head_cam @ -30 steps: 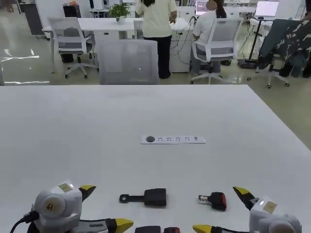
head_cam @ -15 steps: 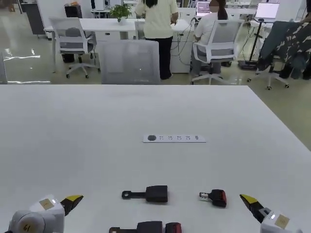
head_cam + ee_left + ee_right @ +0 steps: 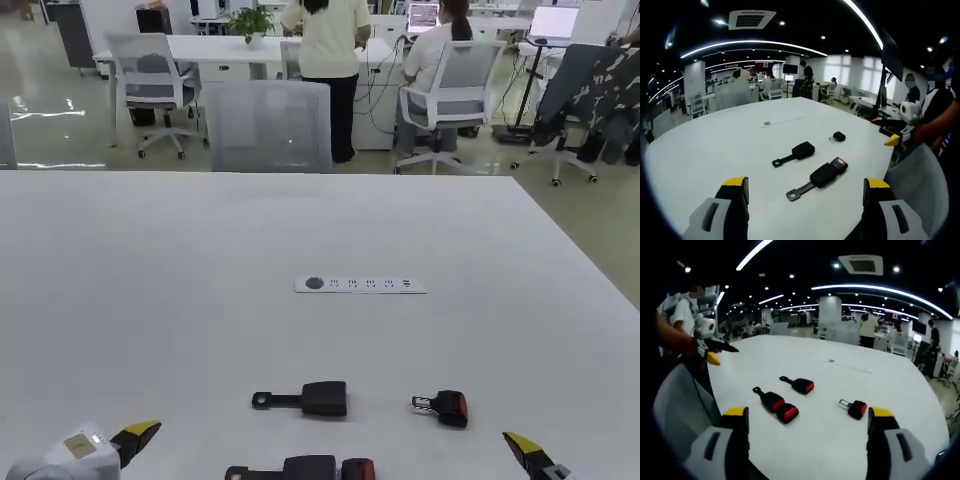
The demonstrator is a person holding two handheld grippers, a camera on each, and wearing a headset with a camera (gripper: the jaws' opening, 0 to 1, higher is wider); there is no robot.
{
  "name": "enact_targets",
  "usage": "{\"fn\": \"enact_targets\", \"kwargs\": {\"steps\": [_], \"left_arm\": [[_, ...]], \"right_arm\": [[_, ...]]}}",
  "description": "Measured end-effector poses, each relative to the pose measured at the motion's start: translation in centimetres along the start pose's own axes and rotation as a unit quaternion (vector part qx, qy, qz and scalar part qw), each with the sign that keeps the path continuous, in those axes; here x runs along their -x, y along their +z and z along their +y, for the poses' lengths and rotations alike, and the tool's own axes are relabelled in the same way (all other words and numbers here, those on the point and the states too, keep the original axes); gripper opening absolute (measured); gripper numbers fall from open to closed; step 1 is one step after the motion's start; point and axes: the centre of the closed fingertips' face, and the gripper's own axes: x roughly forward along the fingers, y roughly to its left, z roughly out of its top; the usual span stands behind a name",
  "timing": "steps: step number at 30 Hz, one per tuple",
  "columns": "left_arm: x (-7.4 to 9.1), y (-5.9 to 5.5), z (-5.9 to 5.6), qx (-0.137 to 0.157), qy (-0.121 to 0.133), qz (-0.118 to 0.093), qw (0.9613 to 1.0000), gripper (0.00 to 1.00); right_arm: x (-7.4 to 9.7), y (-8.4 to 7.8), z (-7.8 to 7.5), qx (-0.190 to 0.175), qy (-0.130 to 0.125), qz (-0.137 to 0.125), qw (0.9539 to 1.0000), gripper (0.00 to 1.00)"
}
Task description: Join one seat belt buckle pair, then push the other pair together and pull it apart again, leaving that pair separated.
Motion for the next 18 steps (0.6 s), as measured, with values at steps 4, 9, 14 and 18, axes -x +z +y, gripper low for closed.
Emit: {"fn": "enact_targets", "kwargs": {"steps": [4, 9, 14, 18], "left_arm": [[0.1, -0.5, 0.1, 0.003, -0.001, 0.004, 1.0, 0.97], [0.1, -0.3, 0.4, 0.003, 0.001, -0.001, 1.0, 0.97], [-0.1, 0.4, 0.8, -0.001, 0.004, -0.005, 1.0, 0.97], [-0.1, 0.7, 1.0, -0.003, 0.006, -0.008, 0.9999, 0.97]], "right_arm": [[0.0, -0.3, 0.0, -0.006, 0.001, 0.003, 1.0, 1.0], [-0.2, -0.1, -0.1, 0.001, 0.001, 0.002, 1.0, 1.0], [-0.6, 0.2, 0.0, 0.004, 0.004, 0.003, 1.0, 1.0], [-0.7, 0.3, -0.2, 0.006, 0.005, 0.001, 1.0, 1.0]]}}
